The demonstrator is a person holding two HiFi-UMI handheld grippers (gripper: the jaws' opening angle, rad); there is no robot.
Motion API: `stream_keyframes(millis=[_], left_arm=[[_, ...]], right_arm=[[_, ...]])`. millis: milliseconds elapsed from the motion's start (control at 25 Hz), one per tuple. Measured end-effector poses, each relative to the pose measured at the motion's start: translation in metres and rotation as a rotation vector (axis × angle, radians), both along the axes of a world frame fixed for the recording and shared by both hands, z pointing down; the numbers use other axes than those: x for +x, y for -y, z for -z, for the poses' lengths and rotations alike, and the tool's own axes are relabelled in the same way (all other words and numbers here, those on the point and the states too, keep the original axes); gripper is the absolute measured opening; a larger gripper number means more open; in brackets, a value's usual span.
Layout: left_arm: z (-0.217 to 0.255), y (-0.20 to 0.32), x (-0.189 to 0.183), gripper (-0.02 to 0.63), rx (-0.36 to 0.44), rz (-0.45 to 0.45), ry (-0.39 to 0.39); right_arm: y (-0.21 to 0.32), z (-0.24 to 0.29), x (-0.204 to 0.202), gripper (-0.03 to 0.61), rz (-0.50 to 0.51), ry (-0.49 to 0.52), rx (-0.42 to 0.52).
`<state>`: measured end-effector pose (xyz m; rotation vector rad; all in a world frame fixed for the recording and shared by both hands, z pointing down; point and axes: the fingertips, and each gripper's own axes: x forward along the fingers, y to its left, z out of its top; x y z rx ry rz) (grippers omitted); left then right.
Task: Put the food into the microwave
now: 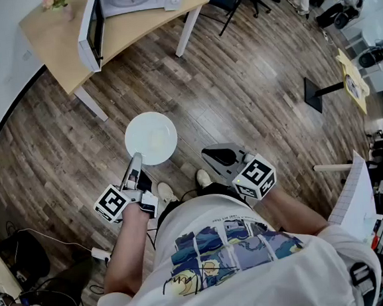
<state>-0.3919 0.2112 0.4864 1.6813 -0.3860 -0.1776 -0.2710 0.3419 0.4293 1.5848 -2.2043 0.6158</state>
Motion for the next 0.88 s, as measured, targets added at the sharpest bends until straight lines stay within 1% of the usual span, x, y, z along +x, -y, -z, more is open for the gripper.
stream_keyframes(millis=[120,280,400,440,520,680,800,880], left_arm=[[-0.011,0.000,0.000,0.020,0.018,-0.006,0.034],[-0.012,-0.007,0.014,0.021,0.014,-0.018,0.042],[-0.003,-0.009,0.036,0.021,0.020,-0.032,0.001],[-0.003,-0.007,0.043,0.021,0.028,-0.036,0.012],[-0.004,-0.005,0.057,0.021,0.035,-0.039,0.038],[0.009,0.004,0.096,0.021,0.050,-0.013,0.026],[0.022,0.010,0.128,0.021,0.077,0.006,0.024],[0.028,0.017,0.149,0.021,0.091,0.019,0.037]], right_arm=[[-0.003,-0.002,0.000,0.005,0.003,-0.003,0.007],[-0.012,-0.002,0.011,0.006,-0.008,0.002,0.011],[-0.013,-0.003,0.027,0.006,-0.020,0.013,0.024],[-0.012,-0.004,0.035,0.006,-0.023,0.018,0.030],[-0.008,-0.005,0.050,0.006,-0.023,0.035,0.042],[0.005,0.000,0.091,0.006,-0.005,0.083,0.093],[0.017,0.008,0.131,0.008,0.014,0.082,0.130],[0.029,0.010,0.157,0.066,0.023,0.084,0.143]])
